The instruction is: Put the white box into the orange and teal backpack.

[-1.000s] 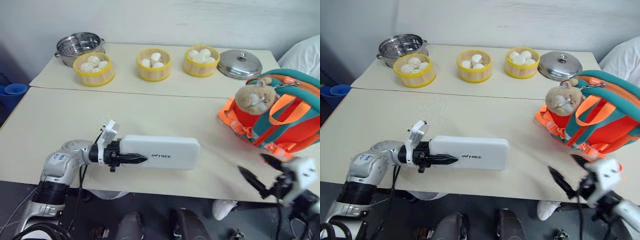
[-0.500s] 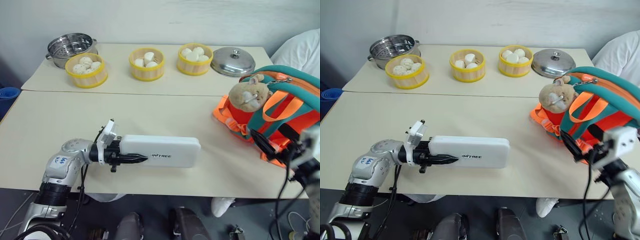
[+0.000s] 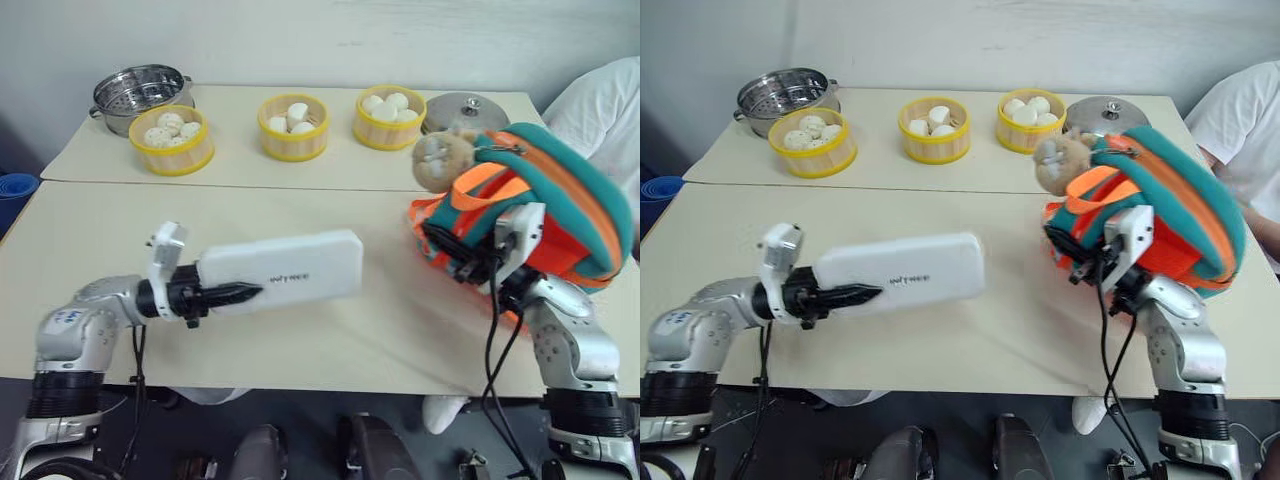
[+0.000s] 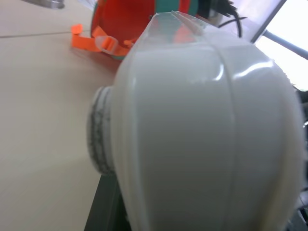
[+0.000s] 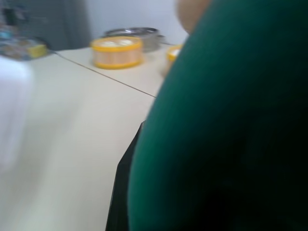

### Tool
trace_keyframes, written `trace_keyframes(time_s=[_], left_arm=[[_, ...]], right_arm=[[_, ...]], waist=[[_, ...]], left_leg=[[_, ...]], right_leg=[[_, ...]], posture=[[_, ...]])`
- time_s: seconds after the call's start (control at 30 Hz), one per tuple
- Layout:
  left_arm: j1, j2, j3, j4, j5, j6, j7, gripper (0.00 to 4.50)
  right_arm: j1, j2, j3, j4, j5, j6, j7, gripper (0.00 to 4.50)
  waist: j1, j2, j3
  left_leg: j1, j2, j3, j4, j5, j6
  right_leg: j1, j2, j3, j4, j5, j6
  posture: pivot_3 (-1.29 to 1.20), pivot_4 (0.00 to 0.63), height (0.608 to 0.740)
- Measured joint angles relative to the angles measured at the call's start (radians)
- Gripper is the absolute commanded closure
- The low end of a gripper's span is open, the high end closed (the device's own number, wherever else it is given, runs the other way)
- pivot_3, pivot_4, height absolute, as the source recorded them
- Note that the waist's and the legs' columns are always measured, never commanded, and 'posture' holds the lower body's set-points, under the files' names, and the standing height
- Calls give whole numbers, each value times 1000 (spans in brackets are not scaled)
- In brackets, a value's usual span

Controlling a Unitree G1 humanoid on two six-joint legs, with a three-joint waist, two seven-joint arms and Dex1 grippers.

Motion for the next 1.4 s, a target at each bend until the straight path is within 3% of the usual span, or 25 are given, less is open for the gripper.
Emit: trace_keyframes(time_s=[0.2,0.37,0.47,0.63,0.77,0.9,1.07,1.23,1.4], left_arm=[[22,36,104,43,-21,39,49,3148],[78,80,220,63,-53,76,75,3148],[79,80,283,33,-114,115,105,3148],[44,69,306,-61,-209,198,183,3148],[-104,25,215,-164,-238,175,223,3148],[-165,28,83,-177,-176,103,162,3148],[-263,24,-104,-25,41,-152,35,3148],[-421,8,-245,72,231,-301,21,3148],[-628,-168,-372,181,378,-267,130,3148]], right_arm=[[-13,-10,77,-232,283,267,-9,4481],[75,-252,17,-379,609,490,3,4481],[145,-362,-60,-373,687,545,27,4481],[186,-424,-122,-325,688,557,66,4481],[189,-431,-120,-289,623,543,101,4481],[189,-430,-109,-287,588,536,119,4481],[175,-420,-88,-283,573,534,119,4481],[170,-418,-88,-281,566,530,117,4481],[159,-416,-89,-264,560,515,114,4481]], waist=[[-1,0,0],[4,-1,1],[16,-2,1],[25,-3,1],[35,-4,2],[24,-4,2],[27,-4,2],[32,-4,2],[53,-4,2]], left_leg=[[-1,0,-1,-1,0,0],[-3,-1,-5,-1,-3,3],[-4,-1,-6,-1,-3,3],[-4,-2,-6,0,-3,3],[-5,-3,-6,0,-3,3],[-5,-2,-5,0,-4,3],[-4,-1,-5,1,-3,3],[-5,-2,-5,2,-3,4],[-7,-3,-5,4,-4,6]], right_leg=[[0,-1,-1,-1,0,0],[0,-5,-4,-5,-1,-1],[1,-5,-5,-7,-1,-1],[1,-5,-5,-7,-1,-1],[2,-5,-6,-8,0,0],[1,-3,-6,-8,0,0],[2,-1,-5,-7,0,0],[2,-2,-5,-8,1,1],[2,-2,-4,-9,2,4]], posture=[[0,150,740],[0,150,740],[0,150,740],[0,150,740],[0,150,740],[0,150,740],[0,150,740],[0,150,740],[0,150,740]])
